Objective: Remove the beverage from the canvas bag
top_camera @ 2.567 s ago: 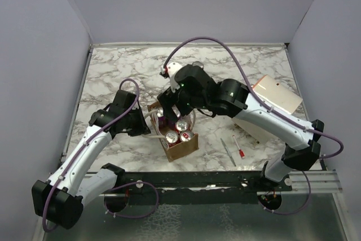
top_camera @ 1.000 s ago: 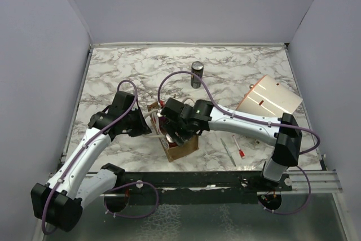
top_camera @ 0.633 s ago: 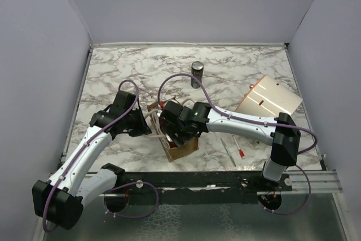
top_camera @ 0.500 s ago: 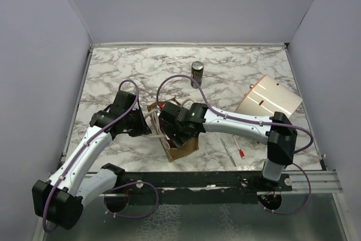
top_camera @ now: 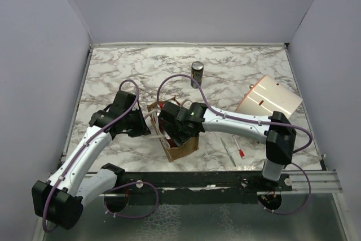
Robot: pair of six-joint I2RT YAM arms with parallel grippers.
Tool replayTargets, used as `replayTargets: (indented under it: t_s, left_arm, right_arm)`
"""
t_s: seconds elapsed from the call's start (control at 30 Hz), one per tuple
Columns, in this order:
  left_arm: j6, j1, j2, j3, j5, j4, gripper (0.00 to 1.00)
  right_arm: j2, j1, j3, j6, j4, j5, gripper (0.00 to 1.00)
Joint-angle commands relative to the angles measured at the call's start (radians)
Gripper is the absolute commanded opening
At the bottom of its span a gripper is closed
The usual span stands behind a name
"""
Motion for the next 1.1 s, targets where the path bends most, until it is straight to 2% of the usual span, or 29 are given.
replayTargets:
  t_s: [0.0,0.1,0.47,0.97,1.07]
  left_arm:
    - [0.021,0.0,-0.013,0.029,0.006,-0.007,0.0]
    - [0.021,0.0,-0.012,0.028,0.009,-0.005,0.0]
    - [0.014,0.0,-0.015,0.019,0.014,0.009,0.0]
    - [0.007,-0.001,-0.002,0.01,0.018,0.033,0.0]
    - [0.004,0.0,0.003,0.007,0.021,0.041,0.0]
  right_arm:
    - [-0.003,0.0,0.035,0.013,-0.067,0.01,0.61]
    - [-0.01,0.0,0.057,0.02,-0.084,0.01,0.5]
    - [-0.017,0.0,0.162,0.029,-0.152,0.014,0.37]
    - [-0.018,0.0,0.397,0.008,-0.286,0.042,0.04]
    - [-0.013,0.0,0.467,-0.002,-0.314,0.05,0.02]
